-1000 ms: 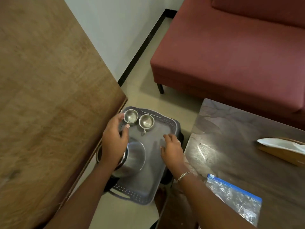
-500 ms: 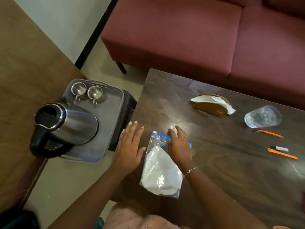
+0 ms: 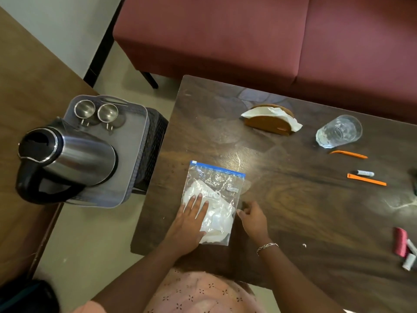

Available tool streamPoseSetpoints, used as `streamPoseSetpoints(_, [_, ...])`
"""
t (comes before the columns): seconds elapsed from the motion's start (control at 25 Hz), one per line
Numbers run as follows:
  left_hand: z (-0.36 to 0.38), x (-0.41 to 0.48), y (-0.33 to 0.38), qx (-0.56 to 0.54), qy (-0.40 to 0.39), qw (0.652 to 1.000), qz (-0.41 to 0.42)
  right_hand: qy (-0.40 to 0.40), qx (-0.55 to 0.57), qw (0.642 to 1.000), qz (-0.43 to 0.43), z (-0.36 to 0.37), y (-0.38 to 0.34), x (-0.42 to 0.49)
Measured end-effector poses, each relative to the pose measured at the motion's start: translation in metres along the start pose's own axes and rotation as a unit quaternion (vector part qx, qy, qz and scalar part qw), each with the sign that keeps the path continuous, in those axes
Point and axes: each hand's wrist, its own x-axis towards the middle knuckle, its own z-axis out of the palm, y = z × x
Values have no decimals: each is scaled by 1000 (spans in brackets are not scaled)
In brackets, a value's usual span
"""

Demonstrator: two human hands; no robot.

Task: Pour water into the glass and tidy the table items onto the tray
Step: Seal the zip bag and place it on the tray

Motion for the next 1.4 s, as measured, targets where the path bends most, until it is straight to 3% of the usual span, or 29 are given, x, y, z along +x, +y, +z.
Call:
streamPoseSetpoints(0.12, [9, -4, 5, -13, -12, 999, -41, -65, 118, 986, 100, 12, 14, -1])
streamPoseSetpoints(0.24, [19, -7, 10, -39, -61, 994, -76, -108, 161, 973, 124, 21, 16, -2])
streamPoseSetpoints(0.6, [34, -12, 2, -30, -150, 986, -66, -96, 110, 988, 47, 38, 7, -9])
streamPoseSetpoints(0.72, [19, -13, 0, -123, -165, 975, -87, -82, 86, 993, -25, 30, -2, -19])
streamPoseSetpoints(0.8, [1, -13, -3, -270, -80, 945, -168, -75, 72, 991, -82, 16, -10, -27])
streamPoseSetpoints(0.88, [-26, -13, -10, -408, 38, 884, -224, -70, 60, 987, -134, -4, -22, -41])
streamPoseSetpoints(0.96, [-60, -13, -14, -499, 103, 822, -255, -69, 56, 979, -183, -28, -31, -58])
streamPoseSetpoints(1.04, [-93, -14, -18, -561, 139, 774, -260, -68, 50, 968, -238, -52, -38, -75])
streamPoseSetpoints(1.2, [-153, -18, -20, -667, 285, 663, -185, -90, 120, 943, -297, -84, -40, -96])
streamPoseSetpoints(1.28, [-183, -27, -14, -671, 321, 652, -145, -91, 154, 936, -301, -96, -42, -105])
streamPoseSetpoints(1.4, [-224, -46, 6, -644, 348, 679, -62, -56, 230, 928, -289, -113, -49, -111])
